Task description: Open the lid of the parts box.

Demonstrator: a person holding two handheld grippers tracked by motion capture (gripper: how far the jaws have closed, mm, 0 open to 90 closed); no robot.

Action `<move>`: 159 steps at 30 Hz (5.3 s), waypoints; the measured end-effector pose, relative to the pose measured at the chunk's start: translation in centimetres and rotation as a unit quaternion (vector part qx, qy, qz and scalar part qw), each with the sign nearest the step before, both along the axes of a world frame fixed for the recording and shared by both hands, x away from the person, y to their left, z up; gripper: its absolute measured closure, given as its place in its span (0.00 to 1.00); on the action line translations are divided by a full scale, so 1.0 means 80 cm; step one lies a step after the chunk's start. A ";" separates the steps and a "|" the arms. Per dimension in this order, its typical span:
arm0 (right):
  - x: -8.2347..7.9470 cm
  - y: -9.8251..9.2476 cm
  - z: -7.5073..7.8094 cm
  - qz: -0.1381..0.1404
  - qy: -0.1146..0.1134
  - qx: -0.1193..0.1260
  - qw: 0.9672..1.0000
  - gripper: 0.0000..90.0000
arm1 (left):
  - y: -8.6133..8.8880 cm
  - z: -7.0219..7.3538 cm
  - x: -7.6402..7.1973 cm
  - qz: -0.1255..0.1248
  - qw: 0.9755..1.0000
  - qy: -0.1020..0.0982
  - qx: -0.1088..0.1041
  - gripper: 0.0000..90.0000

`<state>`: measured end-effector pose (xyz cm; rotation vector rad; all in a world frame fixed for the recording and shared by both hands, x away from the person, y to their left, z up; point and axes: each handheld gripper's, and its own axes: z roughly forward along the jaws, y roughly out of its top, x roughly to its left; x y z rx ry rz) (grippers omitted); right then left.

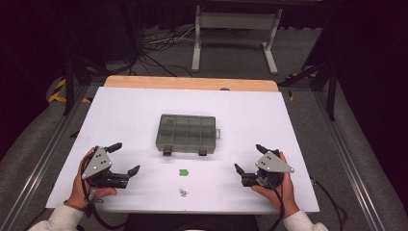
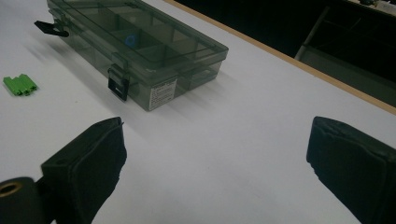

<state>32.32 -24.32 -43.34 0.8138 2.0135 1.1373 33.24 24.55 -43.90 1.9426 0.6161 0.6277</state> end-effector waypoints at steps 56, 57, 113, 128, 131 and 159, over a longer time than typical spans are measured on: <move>0.090 0.097 -0.008 0.093 0.128 -0.037 0.987 0.40 | -0.076 -0.029 0.109 -0.037 0.991 0.100 0.079 0.24; 0.091 0.098 -0.008 0.098 0.131 -0.037 0.986 0.42 | -0.076 -0.030 0.110 -0.037 0.991 0.105 0.080 0.25; 0.092 0.083 -0.003 0.088 0.121 -0.017 0.989 0.81 | -0.053 -0.014 0.098 -0.041 0.989 0.112 0.082 0.89; 0.092 0.083 -0.001 0.078 0.092 -0.027 0.992 0.97 | -0.060 -0.011 0.100 -0.023 0.994 0.073 0.080 0.96; 0.092 0.083 -0.001 0.066 0.081 -0.028 0.994 0.86 | -0.061 -0.010 0.103 -0.014 0.995 0.070 0.076 0.90; 0.110 0.092 0.015 0.056 -0.004 -0.039 0.998 0.77 | -0.090 0.004 0.126 0.043 0.996 -0.003 0.072 0.78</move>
